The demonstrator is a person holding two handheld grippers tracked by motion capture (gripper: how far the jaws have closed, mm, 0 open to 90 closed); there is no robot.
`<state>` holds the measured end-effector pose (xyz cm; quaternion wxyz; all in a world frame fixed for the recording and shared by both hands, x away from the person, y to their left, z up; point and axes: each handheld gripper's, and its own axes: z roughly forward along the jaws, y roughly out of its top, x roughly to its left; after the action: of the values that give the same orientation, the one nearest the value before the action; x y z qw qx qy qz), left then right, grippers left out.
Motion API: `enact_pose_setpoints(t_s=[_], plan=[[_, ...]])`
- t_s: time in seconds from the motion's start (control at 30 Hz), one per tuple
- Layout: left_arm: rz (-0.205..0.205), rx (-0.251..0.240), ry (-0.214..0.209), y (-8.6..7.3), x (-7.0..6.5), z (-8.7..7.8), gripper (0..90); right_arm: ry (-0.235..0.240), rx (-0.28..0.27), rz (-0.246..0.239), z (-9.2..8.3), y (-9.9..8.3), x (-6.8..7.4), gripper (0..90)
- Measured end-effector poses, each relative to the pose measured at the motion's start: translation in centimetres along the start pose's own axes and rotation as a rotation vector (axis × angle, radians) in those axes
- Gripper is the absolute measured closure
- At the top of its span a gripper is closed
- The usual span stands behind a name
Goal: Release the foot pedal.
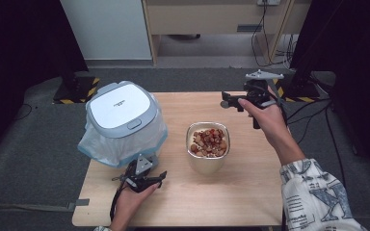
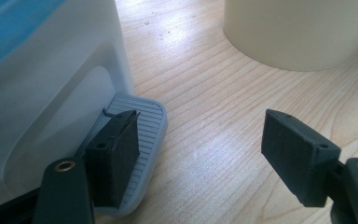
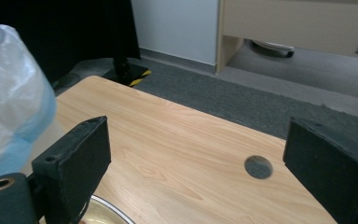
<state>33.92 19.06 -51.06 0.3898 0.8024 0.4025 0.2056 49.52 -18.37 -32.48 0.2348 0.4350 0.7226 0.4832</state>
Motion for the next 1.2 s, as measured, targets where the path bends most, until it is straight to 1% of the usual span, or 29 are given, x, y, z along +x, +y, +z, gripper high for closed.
enact_pose_setpoints(t_s=[0.07, 0.3, 0.43, 0.53, 0.63, 0.7, 0.8, 0.9, 1.1, 1.2], plan=[[-0.003, -0.002, 0.0, 0.0, 0.0, 0.0, 26.5, -0.023, 0.005, 0.004, -0.2, -0.6, -0.4, 7.4], [-0.003, -0.003, -0.005, 0.0, 0.0, 0.0, 26.2, -0.07, 0.009, 0.034, -0.8, -3.0, -1.4, 7.0], [-0.004, -0.006, -0.005, 0.0, 0.1, -0.1, 26.0, -0.085, 0.012, 0.057, -1.1, -4.4, -2.1, 7.0], [-0.004, -0.005, -0.004, 0.0, 0.1, -0.1, 25.9, -0.105, 0.016, 0.066, -1.4, -5.3, -2.6, 7.1], [-0.004, -0.004, -0.005, 0.0, 0.1, -0.1, 25.7, -0.111, 0.014, 0.082, -1.7, -6.2, -3.0, 6.9], [-0.004, -0.004, -0.005, 0.0, 0.1, -0.1, 25.7, -0.125, 0.017, 0.082, -1.8, -7.0, -3.2, 6.9], [-0.008, -0.007, -0.006, 0.0, 0.1, 0.0, 25.6, -0.134, 0.02, 0.1, -2.0, -8.2, -3.5, 6.8], [-0.008, -0.007, -0.007, 0.0, 0.1, -0.1, 25.5, -0.149, 0.028, 0.098, -1.9, -9.5, -3.7, 6.7], [-0.006, -0.008, -0.012, 0.0, 0.0, -0.1, 25.2, -0.168, 0.044, 0.113, -1.7, -11.9, -3.9, 6.7], [-0.005, -0.009, -0.014, 0.0, 0.0, -0.1, 25.0, -0.172, 0.061, 0.126, -1.4, -13.3, -3.8, 6.8]])
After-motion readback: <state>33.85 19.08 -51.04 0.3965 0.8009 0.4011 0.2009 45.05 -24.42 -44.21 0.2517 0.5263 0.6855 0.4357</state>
